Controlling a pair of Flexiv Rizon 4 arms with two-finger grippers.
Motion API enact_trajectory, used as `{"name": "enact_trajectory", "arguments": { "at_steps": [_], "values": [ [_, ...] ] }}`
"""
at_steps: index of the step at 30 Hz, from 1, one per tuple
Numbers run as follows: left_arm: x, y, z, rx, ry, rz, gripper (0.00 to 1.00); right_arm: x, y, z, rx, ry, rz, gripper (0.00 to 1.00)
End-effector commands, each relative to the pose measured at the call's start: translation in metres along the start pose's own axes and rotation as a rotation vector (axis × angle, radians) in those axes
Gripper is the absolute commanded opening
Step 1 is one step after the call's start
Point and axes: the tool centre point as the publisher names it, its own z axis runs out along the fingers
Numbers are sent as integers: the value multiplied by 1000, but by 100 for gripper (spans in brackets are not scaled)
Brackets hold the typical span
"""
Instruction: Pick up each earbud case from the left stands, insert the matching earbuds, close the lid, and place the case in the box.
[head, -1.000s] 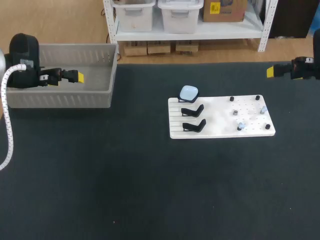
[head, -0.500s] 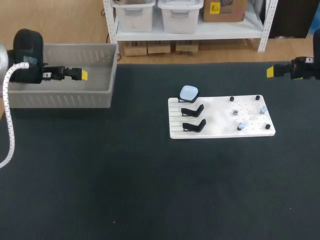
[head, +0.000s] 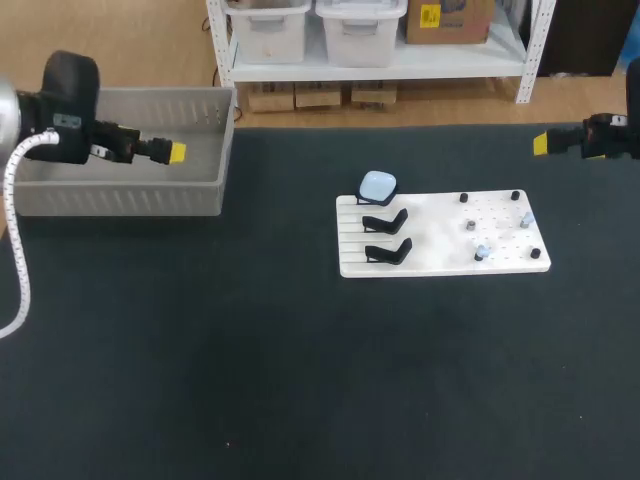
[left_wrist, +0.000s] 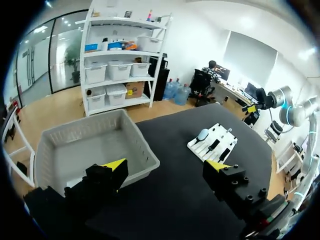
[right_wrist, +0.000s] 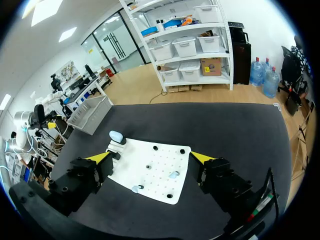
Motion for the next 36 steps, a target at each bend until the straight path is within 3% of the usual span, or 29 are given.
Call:
{"name": "enact_trajectory", "arguments": {
  "at_steps": [1,8,18,32,36],
  "values": [
    [-5,-1,12,72,-2,49,100,0,0,0,0,0,0,100],
    [-7,-12,25,134,19,120,100,0,0,0,0,0,0,100],
    [-12,-14,35,214,43,222,100,0,0,0,0,0,0,100],
    [-14,-13,35,193,45,215,100,0,0,0,0,0,0,100],
    [-2,-17,39,245,36,281,100,0,0,0,0,0,0,100]
  ]
}}
